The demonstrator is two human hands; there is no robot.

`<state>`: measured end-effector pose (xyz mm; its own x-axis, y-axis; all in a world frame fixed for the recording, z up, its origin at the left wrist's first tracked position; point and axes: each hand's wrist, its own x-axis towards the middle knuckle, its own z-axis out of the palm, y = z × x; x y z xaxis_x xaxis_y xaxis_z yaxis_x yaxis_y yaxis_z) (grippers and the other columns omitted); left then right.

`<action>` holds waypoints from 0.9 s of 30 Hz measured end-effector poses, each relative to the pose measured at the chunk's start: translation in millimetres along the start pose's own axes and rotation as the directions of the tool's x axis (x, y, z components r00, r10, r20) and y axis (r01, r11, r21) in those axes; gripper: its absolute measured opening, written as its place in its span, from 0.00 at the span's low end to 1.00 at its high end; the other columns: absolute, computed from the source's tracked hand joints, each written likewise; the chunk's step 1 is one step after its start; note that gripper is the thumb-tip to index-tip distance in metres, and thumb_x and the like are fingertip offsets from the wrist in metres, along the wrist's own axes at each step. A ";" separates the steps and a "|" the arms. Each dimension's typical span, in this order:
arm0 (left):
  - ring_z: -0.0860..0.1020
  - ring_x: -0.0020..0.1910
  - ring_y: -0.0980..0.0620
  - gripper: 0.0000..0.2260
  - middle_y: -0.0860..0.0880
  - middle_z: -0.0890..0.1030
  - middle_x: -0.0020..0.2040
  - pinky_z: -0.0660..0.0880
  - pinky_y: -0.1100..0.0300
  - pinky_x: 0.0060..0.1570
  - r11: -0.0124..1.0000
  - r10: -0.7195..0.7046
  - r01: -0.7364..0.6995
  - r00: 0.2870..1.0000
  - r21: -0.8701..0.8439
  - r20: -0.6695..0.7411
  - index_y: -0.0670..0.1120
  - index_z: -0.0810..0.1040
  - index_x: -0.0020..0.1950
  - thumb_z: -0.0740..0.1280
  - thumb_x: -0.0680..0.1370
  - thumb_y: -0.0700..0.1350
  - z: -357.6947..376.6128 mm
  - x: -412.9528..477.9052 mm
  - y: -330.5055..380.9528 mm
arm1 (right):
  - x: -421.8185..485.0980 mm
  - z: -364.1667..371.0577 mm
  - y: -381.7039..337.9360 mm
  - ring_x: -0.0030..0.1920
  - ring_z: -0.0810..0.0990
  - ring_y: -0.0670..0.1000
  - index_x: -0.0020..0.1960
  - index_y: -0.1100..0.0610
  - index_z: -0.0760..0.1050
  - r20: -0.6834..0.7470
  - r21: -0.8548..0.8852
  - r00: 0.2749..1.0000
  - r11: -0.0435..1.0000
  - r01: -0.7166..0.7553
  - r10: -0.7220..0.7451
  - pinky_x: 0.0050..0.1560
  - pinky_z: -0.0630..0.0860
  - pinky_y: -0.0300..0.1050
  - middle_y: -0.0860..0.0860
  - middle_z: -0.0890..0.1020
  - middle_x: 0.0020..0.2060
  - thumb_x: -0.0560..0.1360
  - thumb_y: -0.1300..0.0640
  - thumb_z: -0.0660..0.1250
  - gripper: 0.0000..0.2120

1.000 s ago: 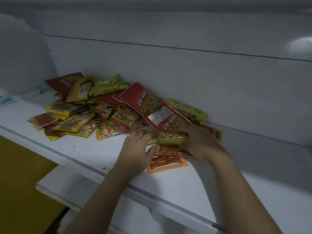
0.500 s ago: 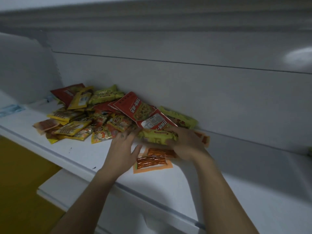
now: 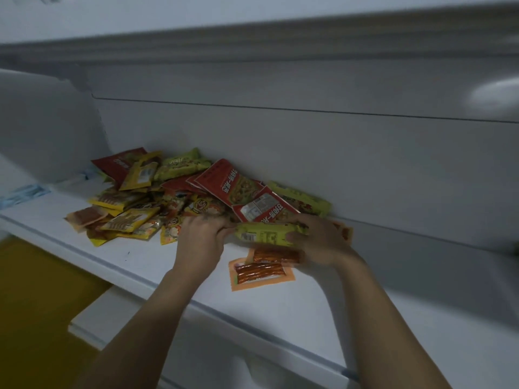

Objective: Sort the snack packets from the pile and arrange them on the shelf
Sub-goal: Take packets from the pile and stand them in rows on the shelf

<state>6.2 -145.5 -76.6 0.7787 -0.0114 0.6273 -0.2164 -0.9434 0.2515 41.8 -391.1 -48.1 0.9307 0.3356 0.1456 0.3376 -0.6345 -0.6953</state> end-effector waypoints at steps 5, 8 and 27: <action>0.80 0.43 0.47 0.07 0.53 0.84 0.42 0.73 0.50 0.43 0.998 0.065 -0.065 0.997 -0.008 0.038 0.52 0.84 0.43 0.65 0.74 0.46 -1.1 20.7 -11.4 | 11.1 -8.2 -6.4 0.54 0.75 0.46 0.61 0.50 0.78 -0.063 -0.048 0.998 0.999 0.007 -0.010 0.45 0.67 0.37 0.45 0.79 0.53 0.77 0.56 0.70 0.14; 0.79 0.48 0.44 0.06 0.50 0.83 0.47 0.72 0.51 0.48 0.988 0.156 -0.156 0.988 0.018 -0.019 0.50 0.83 0.49 0.73 0.73 0.46 -1.2 33.3 -14.5 | 19.6 -10.0 -16.7 0.54 0.77 0.49 0.62 0.48 0.78 -0.143 -0.162 0.989 0.987 0.018 -0.041 0.50 0.69 0.40 0.50 0.80 0.55 0.76 0.56 0.70 0.15; 0.81 0.42 0.53 0.20 0.51 0.83 0.44 0.79 0.53 0.44 0.877 0.130 0.158 0.831 -0.454 0.541 0.49 0.80 0.56 0.67 0.75 0.63 -9.8 105.9 -23.7 | 87.3 -37.2 -54.2 0.62 0.74 0.51 0.65 0.50 0.77 -0.363 -0.440 0.888 0.892 0.104 -0.282 0.64 0.69 0.47 0.50 0.79 0.61 0.74 0.62 0.72 0.20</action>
<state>88.0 -121.1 -8.9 0.9374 -0.3118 0.1549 -0.3338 -0.6787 0.6542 110.0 -353.3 28.5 0.7824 0.2247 0.5808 0.4599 -0.8373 -0.2957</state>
